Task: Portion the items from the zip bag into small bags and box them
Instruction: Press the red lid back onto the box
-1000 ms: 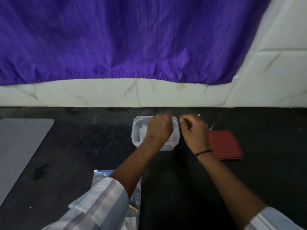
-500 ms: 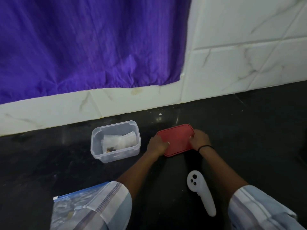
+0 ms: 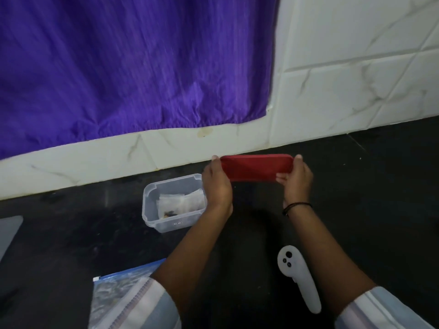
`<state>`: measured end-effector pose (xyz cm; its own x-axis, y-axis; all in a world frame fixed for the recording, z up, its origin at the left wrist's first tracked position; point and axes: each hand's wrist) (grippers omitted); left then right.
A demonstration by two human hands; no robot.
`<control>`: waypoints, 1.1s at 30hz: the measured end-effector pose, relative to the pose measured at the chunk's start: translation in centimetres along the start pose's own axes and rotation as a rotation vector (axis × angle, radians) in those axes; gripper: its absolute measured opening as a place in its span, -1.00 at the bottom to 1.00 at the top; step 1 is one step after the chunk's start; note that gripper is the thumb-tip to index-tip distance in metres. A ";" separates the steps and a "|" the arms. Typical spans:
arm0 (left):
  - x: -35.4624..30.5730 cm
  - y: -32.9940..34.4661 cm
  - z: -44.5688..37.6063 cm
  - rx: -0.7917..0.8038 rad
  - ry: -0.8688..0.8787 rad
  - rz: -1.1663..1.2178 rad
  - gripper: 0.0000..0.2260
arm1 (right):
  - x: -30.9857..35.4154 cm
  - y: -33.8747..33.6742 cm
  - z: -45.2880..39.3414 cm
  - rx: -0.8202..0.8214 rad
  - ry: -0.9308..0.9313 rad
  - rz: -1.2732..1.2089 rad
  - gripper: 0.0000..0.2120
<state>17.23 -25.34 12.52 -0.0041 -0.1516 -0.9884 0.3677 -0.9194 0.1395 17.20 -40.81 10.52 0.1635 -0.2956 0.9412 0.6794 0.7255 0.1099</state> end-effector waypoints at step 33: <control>3.1 -21.0 -2.9 -0.212 0.406 -0.593 -0.79 | -8.1 12.2 9.6 0.418 -0.553 1.137 -0.64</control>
<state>12.17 -5.47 6.31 0.0706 0.5314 -0.8442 0.5822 -0.7091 -0.3977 17.31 -23.61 7.27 0.1117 0.8152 0.5683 0.0738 0.5635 -0.8228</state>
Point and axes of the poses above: each hand's wrist, its own z-axis away from the middle knuckle, its own y-axis out of the palm, x = y × z, and after that the axes turned 12 degrees about y, right-handed
